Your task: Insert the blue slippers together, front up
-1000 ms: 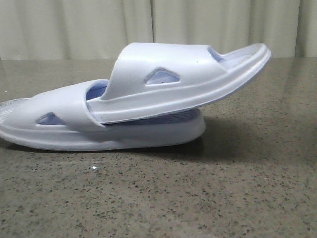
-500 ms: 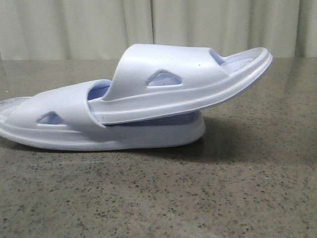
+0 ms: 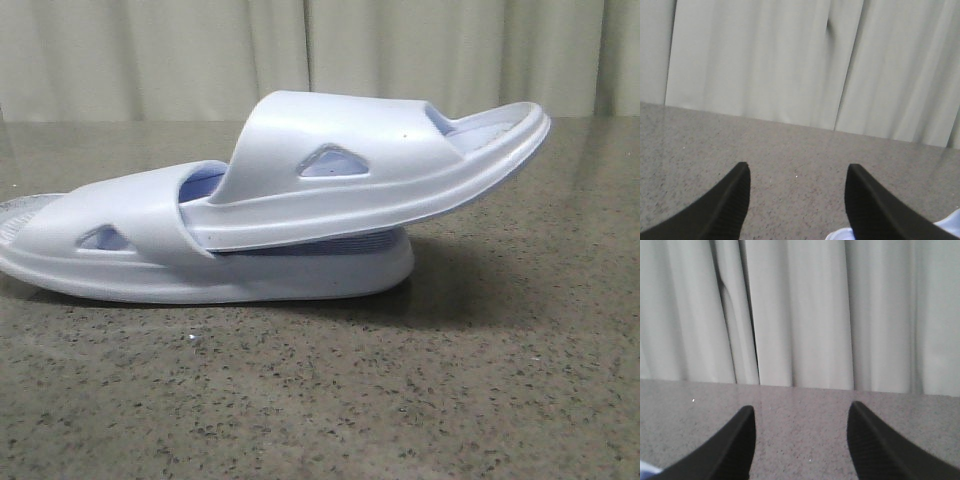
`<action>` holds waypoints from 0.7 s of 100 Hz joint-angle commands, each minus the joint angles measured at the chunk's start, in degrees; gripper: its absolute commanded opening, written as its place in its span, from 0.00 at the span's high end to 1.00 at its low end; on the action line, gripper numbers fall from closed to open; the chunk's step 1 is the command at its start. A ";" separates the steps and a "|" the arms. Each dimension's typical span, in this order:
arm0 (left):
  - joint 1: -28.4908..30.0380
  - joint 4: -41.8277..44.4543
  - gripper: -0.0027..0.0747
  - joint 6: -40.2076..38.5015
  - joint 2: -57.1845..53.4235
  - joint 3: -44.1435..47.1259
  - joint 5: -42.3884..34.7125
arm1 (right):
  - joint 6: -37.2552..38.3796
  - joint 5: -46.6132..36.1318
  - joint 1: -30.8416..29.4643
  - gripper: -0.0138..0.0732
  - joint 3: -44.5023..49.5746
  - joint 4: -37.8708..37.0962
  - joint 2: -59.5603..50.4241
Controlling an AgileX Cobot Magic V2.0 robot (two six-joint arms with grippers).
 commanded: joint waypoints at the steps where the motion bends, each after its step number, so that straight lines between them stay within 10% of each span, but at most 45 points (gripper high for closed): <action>1: -0.40 -0.58 0.48 0.00 -0.03 0.65 -0.36 | -1.91 0.14 -0.47 0.44 0.61 -0.62 -0.93; 29: -0.40 -0.70 0.49 0.00 -0.03 2.87 -0.36 | -1.91 -2.01 -0.47 0.46 2.65 -0.62 -1.02; 58: -0.40 -0.82 0.92 0.00 -0.03 2.87 -0.26 | -1.91 -4.17 -0.47 0.94 2.65 -0.62 -1.02; 70: -0.40 -0.82 0.94 0.00 -0.03 2.87 -0.26 | -1.91 -4.28 -0.47 0.96 2.65 -0.52 -1.02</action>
